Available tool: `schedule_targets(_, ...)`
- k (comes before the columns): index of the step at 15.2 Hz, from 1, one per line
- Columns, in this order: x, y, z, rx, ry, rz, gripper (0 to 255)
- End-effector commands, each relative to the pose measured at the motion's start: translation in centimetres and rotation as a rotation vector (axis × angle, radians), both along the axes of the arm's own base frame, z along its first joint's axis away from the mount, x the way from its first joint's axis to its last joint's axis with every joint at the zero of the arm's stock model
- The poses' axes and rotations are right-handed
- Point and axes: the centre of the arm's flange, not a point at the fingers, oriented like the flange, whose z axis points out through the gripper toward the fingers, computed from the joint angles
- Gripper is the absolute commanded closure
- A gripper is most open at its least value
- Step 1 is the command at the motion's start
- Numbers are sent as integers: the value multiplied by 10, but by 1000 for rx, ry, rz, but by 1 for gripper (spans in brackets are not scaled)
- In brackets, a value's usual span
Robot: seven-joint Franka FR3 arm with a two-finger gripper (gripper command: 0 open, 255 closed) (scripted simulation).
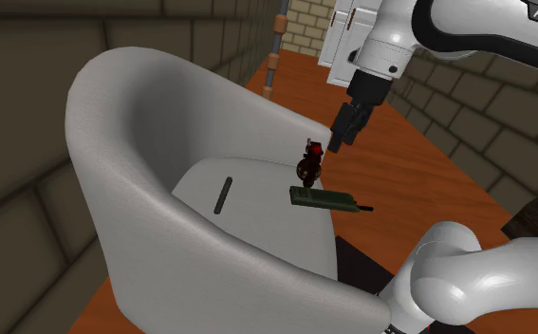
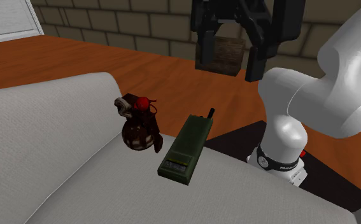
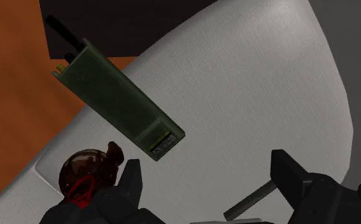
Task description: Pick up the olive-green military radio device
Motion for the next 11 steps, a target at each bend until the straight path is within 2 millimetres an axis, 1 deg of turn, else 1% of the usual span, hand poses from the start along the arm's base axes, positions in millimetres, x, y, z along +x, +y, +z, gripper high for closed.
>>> schedule_targets(1, 0, 0, 0, 0, 0, 0, 0)
schedule_targets(6, -9, -27, -57, -24, 11, 221, 0)
schedule_targets(11, -13, -56, -113, -48, 22, 442, 0)
